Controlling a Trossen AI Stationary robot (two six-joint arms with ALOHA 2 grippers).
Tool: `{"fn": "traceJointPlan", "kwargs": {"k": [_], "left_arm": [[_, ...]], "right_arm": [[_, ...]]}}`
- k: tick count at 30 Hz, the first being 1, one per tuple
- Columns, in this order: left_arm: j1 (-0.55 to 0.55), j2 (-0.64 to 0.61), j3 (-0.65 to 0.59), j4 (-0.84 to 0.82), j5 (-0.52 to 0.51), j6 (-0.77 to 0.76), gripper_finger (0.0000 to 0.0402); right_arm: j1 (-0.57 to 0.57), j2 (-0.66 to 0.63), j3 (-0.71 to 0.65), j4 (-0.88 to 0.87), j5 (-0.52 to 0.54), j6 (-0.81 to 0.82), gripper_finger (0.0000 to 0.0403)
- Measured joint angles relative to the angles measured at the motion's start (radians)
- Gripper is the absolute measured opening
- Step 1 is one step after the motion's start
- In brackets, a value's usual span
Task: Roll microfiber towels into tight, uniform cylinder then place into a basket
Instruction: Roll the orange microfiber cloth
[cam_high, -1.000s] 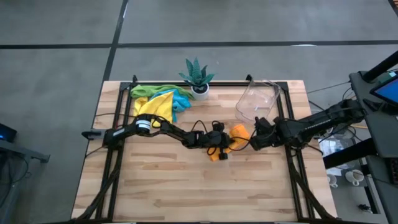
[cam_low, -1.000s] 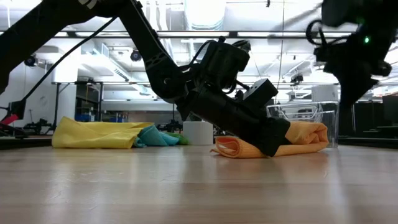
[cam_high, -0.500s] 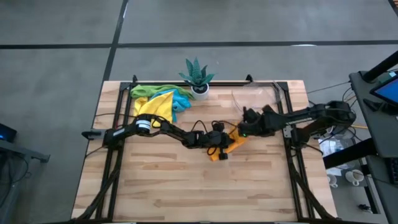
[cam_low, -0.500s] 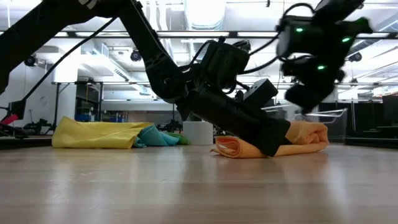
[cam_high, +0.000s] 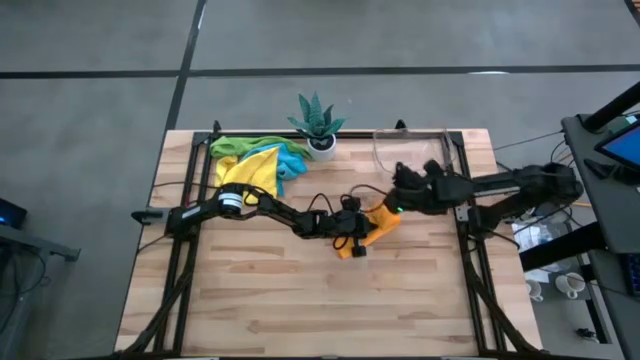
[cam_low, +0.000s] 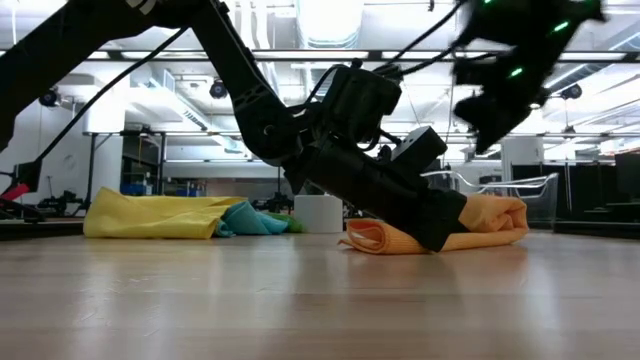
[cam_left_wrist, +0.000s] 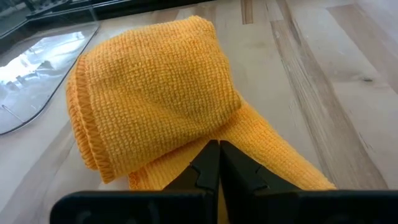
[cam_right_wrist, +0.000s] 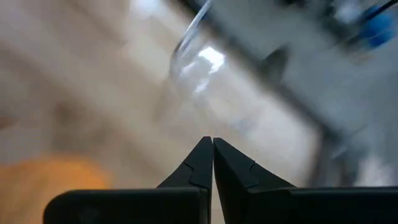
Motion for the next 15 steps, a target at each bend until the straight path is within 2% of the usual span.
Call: {"fn": "traceJointPlan", "kwargs": {"k": [4, 9, 15], "left_arm": [[-0.001, 0.0, 0.0, 0.0, 0.01, 0.0, 0.0], [-0.001, 0.0, 0.001, -0.001, 0.012, 0.0, 0.0], [-0.001, 0.0, 0.0, -0.001, 0.014, 0.0, 0.0]], "right_arm": [[0.084, -0.108, -0.082, -0.01, -0.168, 0.185, 0.0008], [0.113, -0.194, -0.215, 0.14, -0.276, 0.255, 0.0019], [0.05, -0.279, -0.344, 0.358, -0.395, 0.217, 0.0091]]}}
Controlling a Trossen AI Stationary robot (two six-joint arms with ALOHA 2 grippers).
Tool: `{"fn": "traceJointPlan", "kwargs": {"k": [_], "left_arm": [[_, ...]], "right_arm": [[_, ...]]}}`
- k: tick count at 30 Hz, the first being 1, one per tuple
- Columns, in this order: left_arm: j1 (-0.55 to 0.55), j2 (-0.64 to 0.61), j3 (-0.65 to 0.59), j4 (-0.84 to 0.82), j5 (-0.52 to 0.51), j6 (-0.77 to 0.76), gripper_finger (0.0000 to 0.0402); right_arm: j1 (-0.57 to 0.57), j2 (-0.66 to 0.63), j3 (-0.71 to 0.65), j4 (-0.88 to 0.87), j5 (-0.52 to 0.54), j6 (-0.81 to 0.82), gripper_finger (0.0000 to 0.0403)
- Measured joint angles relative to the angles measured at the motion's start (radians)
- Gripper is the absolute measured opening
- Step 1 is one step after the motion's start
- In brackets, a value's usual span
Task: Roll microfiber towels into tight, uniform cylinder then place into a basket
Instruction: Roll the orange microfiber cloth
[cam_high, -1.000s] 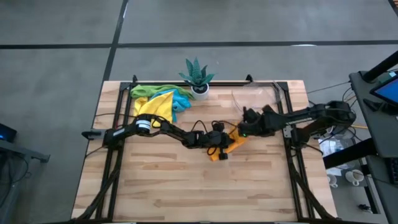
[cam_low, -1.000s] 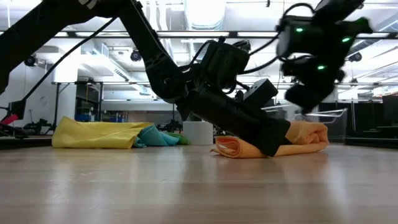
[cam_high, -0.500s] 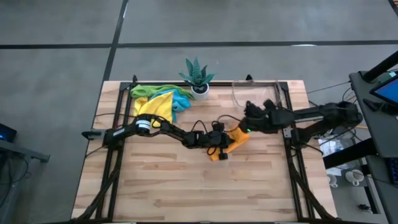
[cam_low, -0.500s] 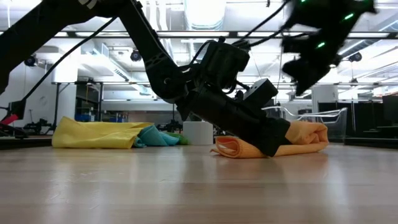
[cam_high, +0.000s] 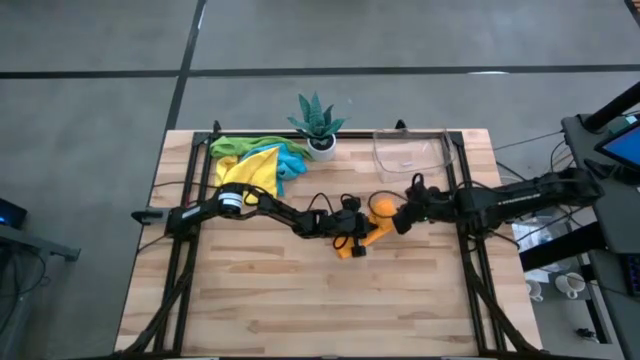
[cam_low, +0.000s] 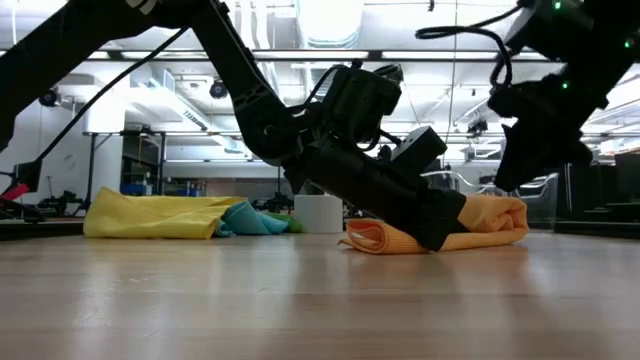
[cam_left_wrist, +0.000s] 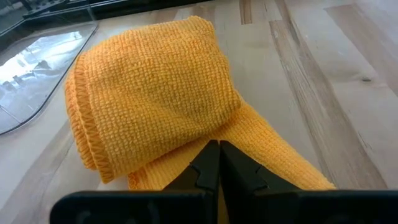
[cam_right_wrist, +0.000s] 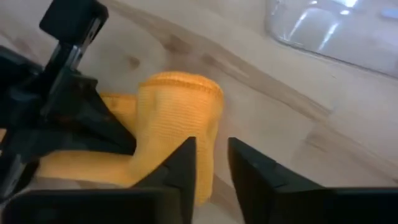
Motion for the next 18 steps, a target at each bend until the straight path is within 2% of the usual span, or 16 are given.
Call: {"fn": "traceJointPlan", "kwargs": {"k": [5, 9, 13, 18], "left_arm": [[0.0, 0.0, 0.0, 0.0, 0.001, 0.0, 0.0], [0.0, 0.0, 0.0, 0.0, 0.001, 0.0, 0.0], [0.0, 0.0, 0.0, 0.0, 0.001, 0.0, 0.0], [0.0, 0.0, 0.0, -0.001, 0.001, 0.0, 0.0]], "right_arm": [[-0.072, -0.025, -0.102, 0.163, -0.093, -0.008, 0.0161], [-0.112, -0.016, -0.161, 0.337, -0.183, -0.033, 0.0199], [-0.119, -0.016, -0.181, 0.379, -0.21, -0.036, 0.0218], [-0.119, -0.034, -0.162, 0.359, -0.244, -0.058, 0.0221]]}}
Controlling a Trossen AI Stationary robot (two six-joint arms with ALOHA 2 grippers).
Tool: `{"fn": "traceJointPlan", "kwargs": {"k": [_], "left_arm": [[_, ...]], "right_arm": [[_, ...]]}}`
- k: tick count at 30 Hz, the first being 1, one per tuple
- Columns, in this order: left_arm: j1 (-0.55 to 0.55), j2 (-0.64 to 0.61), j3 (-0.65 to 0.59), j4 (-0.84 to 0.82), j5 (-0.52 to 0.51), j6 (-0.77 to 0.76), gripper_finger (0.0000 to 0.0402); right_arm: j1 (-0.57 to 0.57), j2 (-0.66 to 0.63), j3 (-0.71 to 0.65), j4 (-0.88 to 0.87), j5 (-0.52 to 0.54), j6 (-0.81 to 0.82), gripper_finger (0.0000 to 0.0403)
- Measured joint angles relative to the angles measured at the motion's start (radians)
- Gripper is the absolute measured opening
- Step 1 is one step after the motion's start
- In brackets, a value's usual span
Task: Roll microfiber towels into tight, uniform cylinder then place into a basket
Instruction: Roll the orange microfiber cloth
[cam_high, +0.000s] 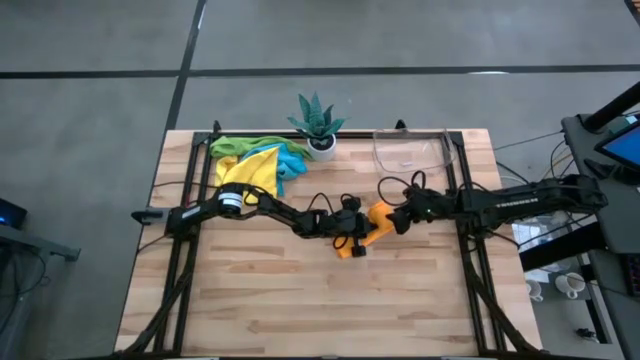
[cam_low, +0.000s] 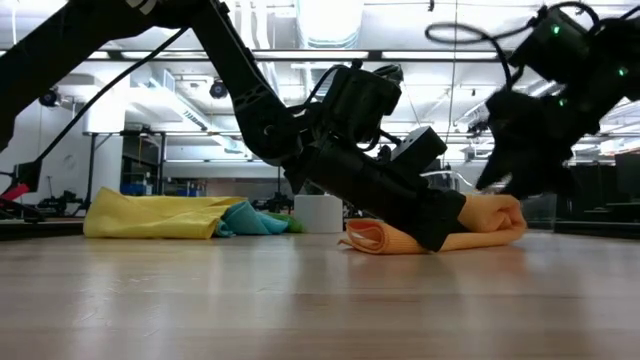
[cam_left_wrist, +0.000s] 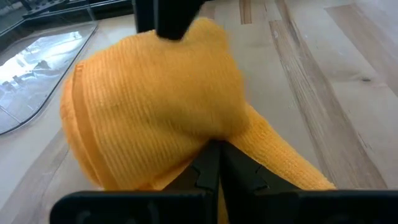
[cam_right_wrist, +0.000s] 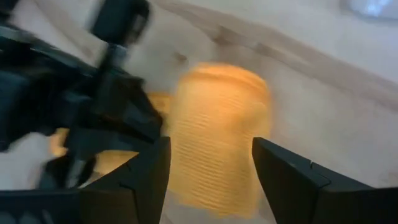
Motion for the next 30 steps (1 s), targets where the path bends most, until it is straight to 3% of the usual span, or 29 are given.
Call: {"fn": "traceJointPlan", "kwargs": {"k": [7, 10, 15, 26, 30], "left_arm": [[0.0, 0.0, 0.0, -0.001, 0.002, 0.0, 0.0], [0.0, 0.0, 0.0, -0.002, 0.002, 0.0, 0.0], [-0.001, 0.0, 0.0, -0.001, 0.001, 0.0, 0.0], [-0.001, 0.0, 0.0, -0.001, 0.001, 0.0, 0.0], [-0.001, 0.0, 0.0, -0.001, 0.001, 0.0, 0.0]], "right_arm": [[0.0, -0.048, 0.078, -0.132, 0.019, -0.038, 0.022], [0.0, -0.041, 0.083, -0.205, 0.084, -0.019, 0.0219], [0.0, -0.013, 0.031, -0.096, 0.061, 0.018, 0.0219], [0.0, 0.037, 0.013, -0.03, 0.051, 0.03, 0.0217], [0.0, 0.06, 0.012, -0.039, 0.051, 0.04, 0.0192]]}}
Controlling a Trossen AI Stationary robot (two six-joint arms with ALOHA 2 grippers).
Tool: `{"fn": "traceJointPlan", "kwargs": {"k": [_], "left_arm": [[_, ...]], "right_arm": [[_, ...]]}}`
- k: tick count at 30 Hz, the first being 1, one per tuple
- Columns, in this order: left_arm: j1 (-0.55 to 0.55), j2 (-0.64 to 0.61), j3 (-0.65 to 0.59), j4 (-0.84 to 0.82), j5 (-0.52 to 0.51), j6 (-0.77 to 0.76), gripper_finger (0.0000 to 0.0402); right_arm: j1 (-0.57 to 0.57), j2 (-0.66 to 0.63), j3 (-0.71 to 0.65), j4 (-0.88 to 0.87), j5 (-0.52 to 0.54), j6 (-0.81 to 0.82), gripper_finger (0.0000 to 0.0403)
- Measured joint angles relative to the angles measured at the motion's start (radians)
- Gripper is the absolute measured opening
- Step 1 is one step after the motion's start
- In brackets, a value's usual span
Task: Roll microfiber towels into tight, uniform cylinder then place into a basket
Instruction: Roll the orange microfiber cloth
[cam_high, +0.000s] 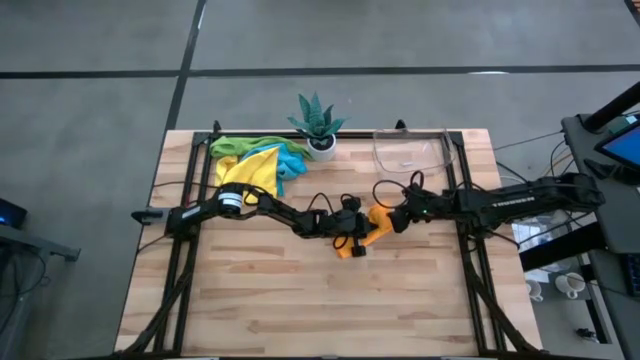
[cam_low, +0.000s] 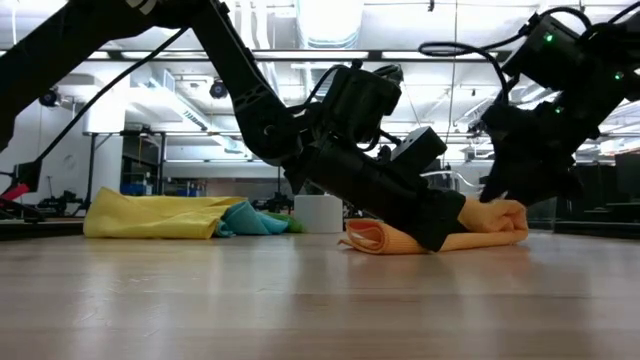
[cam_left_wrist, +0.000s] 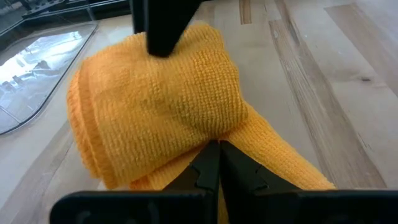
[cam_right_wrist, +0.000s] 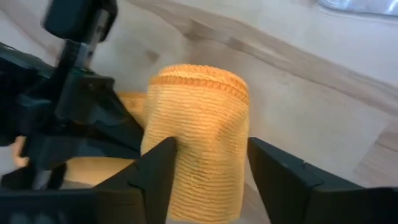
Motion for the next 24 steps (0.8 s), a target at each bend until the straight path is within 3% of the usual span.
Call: {"fn": "traceJointPlan", "kwargs": {"k": [5, 10, 18, 24], "left_arm": [[0.0, 0.0, 0.0, -0.001, 0.009, 0.0, 0.0], [0.001, -0.007, -0.001, -0.01, 0.11, 0.016, 0.0], [-0.028, -0.116, -0.029, -0.059, 0.114, 0.082, 0.0], [-0.045, -0.117, -0.039, 0.119, -0.09, 0.024, 0.0]], "right_arm": [[0.0, 0.032, 0.0, 0.002, 0.016, 0.001, 0.0113], [0.0, 0.042, 0.0, 0.003, 0.019, -0.016, 0.0022], [0.0, 0.043, 0.0, 0.007, 0.025, -0.026, 0.0014], [0.001, 0.045, 0.0, 0.007, 0.025, -0.026, 0.0013]]}}
